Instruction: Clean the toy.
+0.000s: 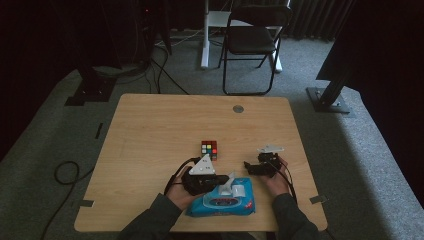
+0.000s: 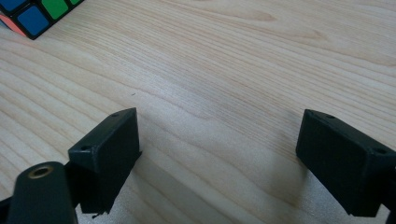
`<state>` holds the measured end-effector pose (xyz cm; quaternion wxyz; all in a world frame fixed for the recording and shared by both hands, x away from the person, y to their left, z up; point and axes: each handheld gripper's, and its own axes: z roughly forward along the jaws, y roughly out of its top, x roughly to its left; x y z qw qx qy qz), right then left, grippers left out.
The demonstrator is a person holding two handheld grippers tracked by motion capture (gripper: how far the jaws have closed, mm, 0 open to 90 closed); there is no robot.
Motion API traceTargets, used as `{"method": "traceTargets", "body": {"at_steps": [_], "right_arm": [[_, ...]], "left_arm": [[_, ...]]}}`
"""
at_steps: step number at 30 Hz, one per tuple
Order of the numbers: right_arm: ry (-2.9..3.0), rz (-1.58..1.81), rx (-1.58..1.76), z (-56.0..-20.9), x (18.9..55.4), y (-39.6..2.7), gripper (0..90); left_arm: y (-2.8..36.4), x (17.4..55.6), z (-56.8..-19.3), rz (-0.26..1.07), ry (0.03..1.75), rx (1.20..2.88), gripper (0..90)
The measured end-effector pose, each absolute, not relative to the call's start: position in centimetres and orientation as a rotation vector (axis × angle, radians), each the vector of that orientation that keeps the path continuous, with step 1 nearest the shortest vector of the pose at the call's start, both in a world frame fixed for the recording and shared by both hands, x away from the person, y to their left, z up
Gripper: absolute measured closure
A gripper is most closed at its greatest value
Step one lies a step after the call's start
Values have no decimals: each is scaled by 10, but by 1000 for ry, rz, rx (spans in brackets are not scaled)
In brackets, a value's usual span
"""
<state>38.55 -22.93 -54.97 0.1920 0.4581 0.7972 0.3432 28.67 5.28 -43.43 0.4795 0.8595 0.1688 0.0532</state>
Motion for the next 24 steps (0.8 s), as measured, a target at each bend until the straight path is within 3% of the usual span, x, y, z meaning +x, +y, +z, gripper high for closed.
{"method": "traceTargets", "body": {"at_steps": [24], "right_arm": [[2238, 963, 1286, -550, 386, -229, 130]], "left_arm": [[54, 287, -426, 131, 404, 2063, 900]]}}
